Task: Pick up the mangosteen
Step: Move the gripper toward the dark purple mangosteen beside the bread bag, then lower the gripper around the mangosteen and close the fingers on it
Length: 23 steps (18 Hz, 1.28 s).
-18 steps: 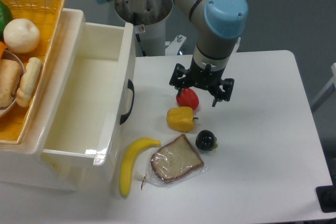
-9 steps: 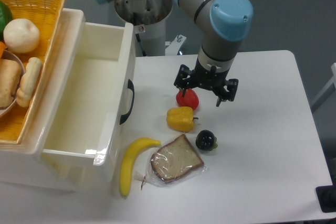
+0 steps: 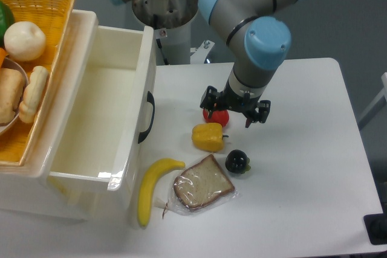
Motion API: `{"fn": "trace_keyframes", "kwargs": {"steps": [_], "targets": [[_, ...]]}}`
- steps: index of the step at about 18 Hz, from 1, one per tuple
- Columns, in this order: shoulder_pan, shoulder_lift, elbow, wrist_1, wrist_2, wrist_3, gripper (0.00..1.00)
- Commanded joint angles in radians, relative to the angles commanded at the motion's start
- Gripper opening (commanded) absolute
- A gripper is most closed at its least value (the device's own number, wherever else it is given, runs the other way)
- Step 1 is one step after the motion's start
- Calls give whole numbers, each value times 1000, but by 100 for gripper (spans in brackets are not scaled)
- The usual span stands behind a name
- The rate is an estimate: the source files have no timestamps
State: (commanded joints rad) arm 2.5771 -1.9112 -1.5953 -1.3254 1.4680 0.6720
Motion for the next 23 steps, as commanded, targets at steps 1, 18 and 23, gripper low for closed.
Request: {"fn": "trace_keyframes", "kwargs": {"steps": [1,18,23], "targets": [[0,-12,0,9,-2,-3,100],[11,-176,77,143,3,210,100],[12,-206,78,146,3,222,100]]}}
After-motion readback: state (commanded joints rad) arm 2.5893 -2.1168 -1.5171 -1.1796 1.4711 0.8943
